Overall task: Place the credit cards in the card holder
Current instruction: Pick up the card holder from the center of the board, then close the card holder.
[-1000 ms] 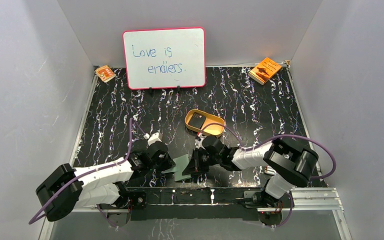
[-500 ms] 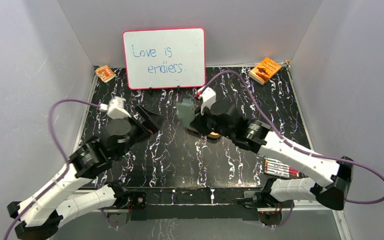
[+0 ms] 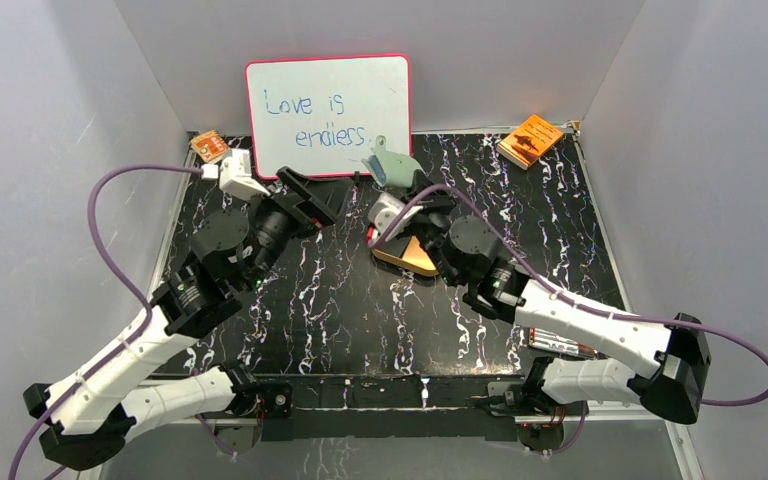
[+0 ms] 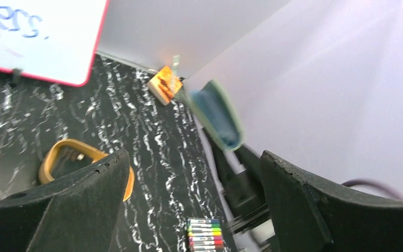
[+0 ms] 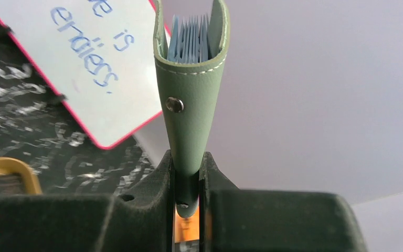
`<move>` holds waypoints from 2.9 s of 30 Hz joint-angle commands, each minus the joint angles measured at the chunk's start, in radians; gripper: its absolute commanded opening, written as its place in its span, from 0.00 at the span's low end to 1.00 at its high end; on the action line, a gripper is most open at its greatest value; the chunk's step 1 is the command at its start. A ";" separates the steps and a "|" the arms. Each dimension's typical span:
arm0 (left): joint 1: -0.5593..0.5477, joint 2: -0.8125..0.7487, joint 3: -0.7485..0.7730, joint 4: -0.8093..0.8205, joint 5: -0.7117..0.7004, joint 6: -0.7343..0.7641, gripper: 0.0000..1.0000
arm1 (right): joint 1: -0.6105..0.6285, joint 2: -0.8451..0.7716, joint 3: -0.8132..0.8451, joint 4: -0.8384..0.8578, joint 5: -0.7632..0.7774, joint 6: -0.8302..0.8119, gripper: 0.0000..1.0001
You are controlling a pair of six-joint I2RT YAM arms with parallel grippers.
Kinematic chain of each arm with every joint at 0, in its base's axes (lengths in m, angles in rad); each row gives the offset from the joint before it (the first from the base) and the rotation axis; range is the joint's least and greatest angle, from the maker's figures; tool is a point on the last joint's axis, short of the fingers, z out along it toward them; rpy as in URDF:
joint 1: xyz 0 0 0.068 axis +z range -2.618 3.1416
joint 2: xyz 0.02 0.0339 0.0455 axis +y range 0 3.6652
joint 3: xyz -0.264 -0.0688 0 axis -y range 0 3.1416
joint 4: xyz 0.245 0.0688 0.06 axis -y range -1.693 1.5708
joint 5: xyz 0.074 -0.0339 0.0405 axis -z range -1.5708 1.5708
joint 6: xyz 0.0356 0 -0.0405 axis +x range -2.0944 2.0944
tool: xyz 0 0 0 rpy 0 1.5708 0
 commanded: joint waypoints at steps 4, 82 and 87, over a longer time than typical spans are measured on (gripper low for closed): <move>0.000 0.095 0.078 0.233 0.120 0.045 0.91 | 0.030 -0.031 -0.060 0.427 -0.020 -0.531 0.00; 0.008 -0.198 0.078 -0.357 0.716 0.302 0.00 | -0.458 -0.075 0.442 -0.559 -1.414 1.160 0.82; 0.008 -0.177 0.106 -0.376 0.847 0.314 0.00 | -0.459 -0.088 0.484 -0.617 -1.446 1.257 0.77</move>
